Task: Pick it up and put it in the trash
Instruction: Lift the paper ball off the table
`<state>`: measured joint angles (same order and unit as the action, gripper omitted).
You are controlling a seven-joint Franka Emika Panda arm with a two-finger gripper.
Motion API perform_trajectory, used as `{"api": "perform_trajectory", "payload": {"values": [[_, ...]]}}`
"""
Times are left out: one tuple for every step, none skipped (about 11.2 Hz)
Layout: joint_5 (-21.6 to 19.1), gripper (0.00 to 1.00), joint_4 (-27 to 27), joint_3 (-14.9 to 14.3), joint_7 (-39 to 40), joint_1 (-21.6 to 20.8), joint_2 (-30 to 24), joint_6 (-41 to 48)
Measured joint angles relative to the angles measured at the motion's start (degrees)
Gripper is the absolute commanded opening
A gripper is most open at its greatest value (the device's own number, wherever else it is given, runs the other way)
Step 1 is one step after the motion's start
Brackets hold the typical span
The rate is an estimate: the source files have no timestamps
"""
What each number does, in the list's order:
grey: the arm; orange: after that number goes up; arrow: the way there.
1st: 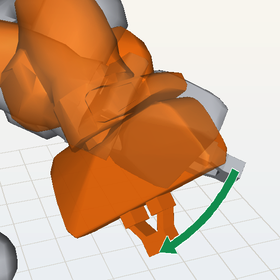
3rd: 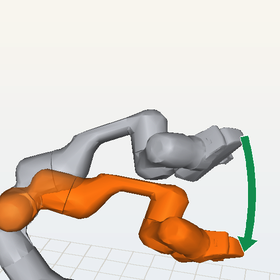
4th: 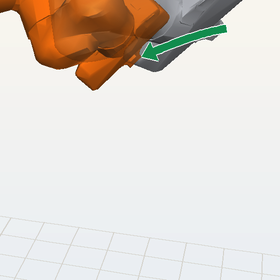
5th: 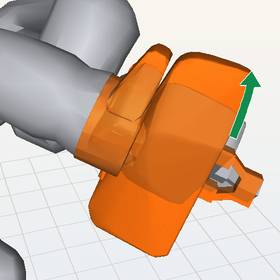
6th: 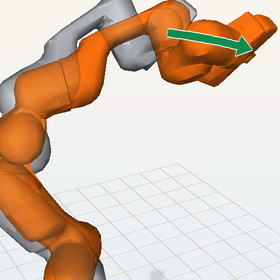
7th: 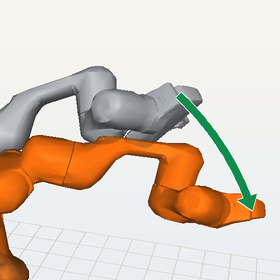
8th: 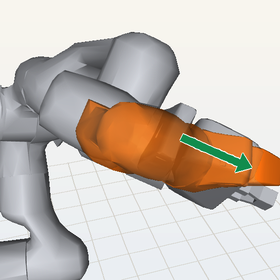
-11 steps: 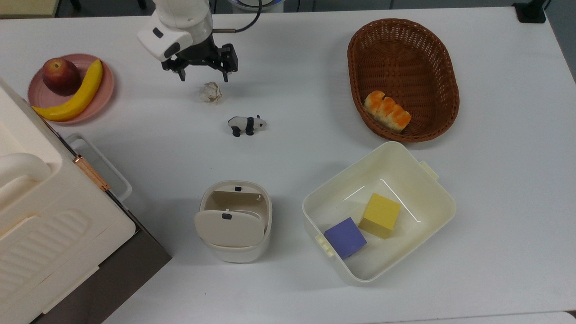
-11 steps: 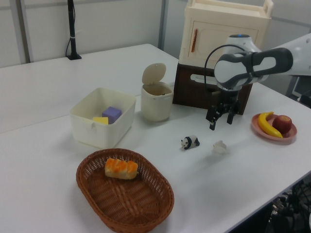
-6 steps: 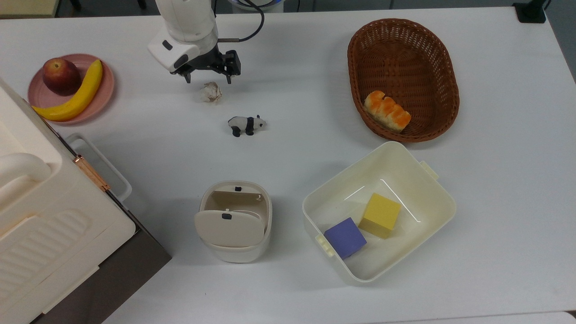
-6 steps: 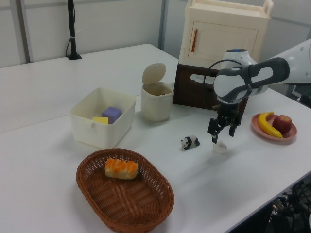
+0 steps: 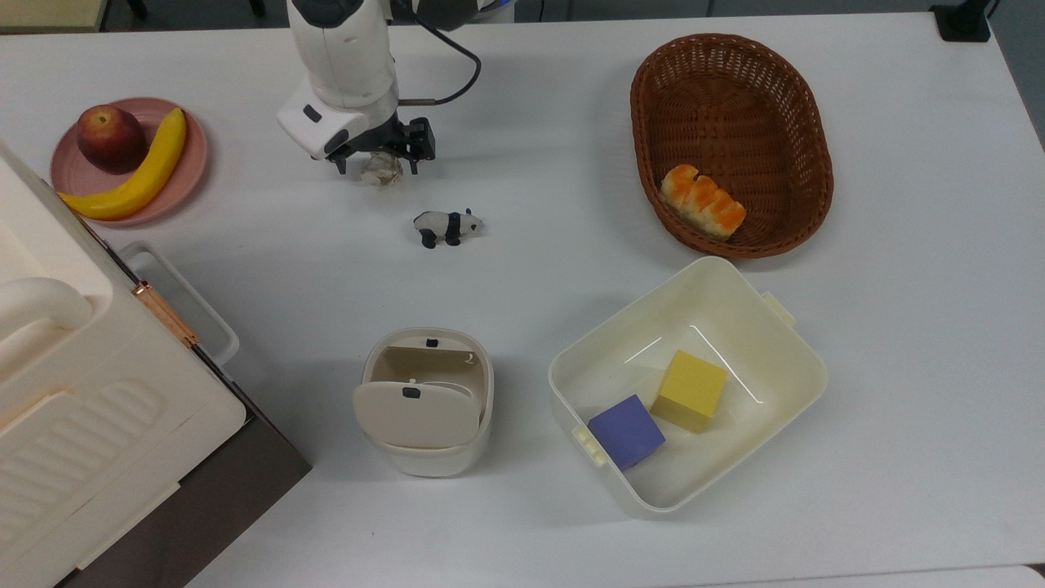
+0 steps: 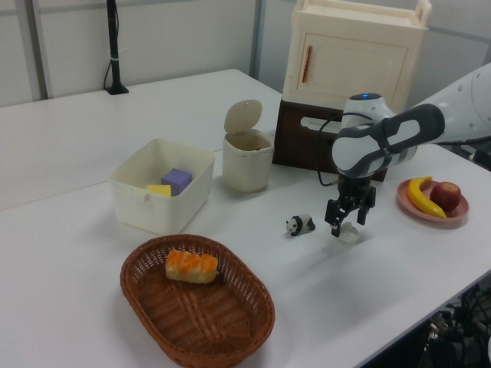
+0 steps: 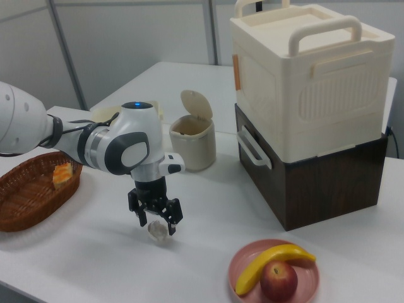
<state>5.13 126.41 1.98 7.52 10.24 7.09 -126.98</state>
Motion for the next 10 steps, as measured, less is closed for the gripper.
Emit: {"api": "perform_trajectory", "payload": {"values": [[0.0, 0.54, 0.0, 0.0, 0.0, 0.0, 0.4, -0.1], [0.3, 0.27, 0.0, 0.0, 0.0, 0.0, 0.5, -0.1], [0.4, 0.1, 0.0, 0.0, 0.0, 0.0, 0.5, -0.1], [0.4, 0.09, 0.0, 0.0, 0.0, 0.0, 0.5, -0.1], [0.4, 0.09, 0.0, 0.0, 0.0, 0.0, 0.5, -0.1], [0.4, 0.09, -0.1, 0.0, 0.0, 0.0, 0.5, -0.1], [0.4, 0.09, -0.3, 0.0, 0.0, 0.0, 0.5, -0.1], [0.4, 0.09, -0.4, 0.0, -0.1, 0.0, 0.5, -0.1], [0.4, 0.09, -1.0, 0.0, -0.2, 0.0, 0.5, -0.4], [0.4, 0.09, -2.2, 0.1, -0.2, 0.0, 0.4, -0.6]]}}
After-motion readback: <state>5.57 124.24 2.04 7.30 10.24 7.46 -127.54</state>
